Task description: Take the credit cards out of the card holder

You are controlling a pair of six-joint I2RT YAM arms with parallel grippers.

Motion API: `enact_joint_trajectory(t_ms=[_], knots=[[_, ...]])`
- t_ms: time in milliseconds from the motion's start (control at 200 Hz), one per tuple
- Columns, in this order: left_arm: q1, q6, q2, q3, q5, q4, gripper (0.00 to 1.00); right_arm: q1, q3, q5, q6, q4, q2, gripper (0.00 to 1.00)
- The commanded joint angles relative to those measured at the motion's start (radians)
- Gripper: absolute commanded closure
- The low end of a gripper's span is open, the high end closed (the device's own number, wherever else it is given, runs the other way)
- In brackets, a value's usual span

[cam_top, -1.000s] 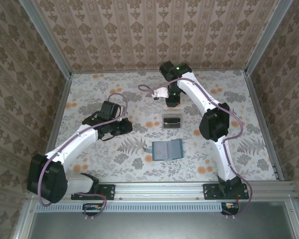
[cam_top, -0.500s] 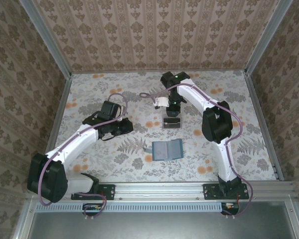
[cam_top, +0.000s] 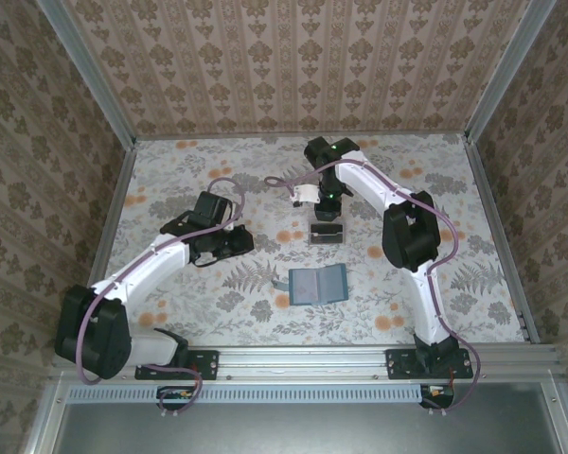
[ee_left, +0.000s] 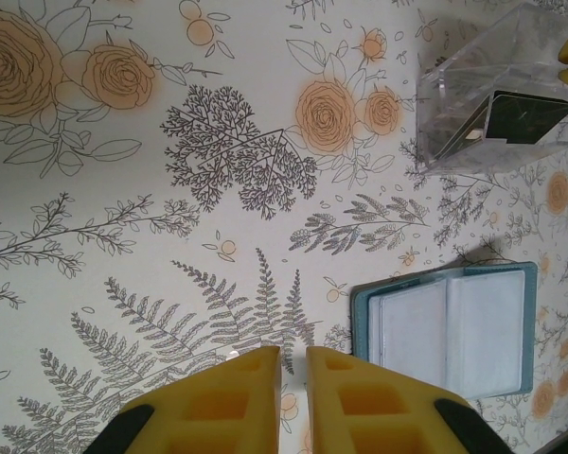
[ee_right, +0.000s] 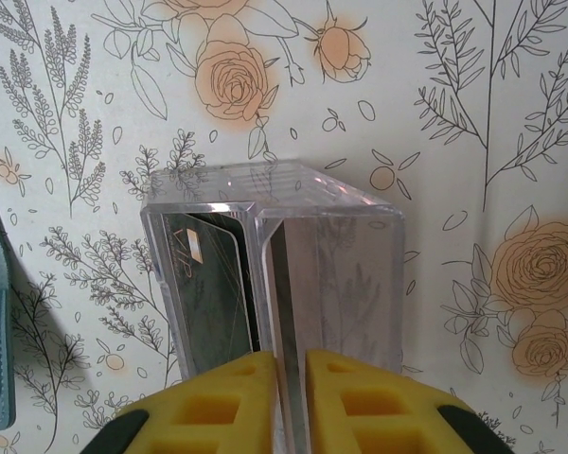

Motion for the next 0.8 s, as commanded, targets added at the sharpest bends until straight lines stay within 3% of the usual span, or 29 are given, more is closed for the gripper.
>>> enact_joint_trajectory(t_ms=[0,235,645,795], knots=[[-0.002,-0.008,0.007,0.014,0.016,0.003,0.85,-0.004,0.017,-0.030,-0.011,-0.030,0.025,0.87],[-0.001,-0.002,0.009,0.015,0.015,-0.003,0.85,-0.005,0.067,-0.051,-0.020,-0.091,0.039,1.00],[0.000,0.000,0.010,0.013,0.008,-0.011,0.85,-0.011,0.203,-0.067,-0.041,-0.230,0.122,1.00],[0.000,-0.001,0.013,0.015,0.008,-0.014,0.85,-0.012,0.217,-0.052,-0.029,-0.225,0.128,0.88]])
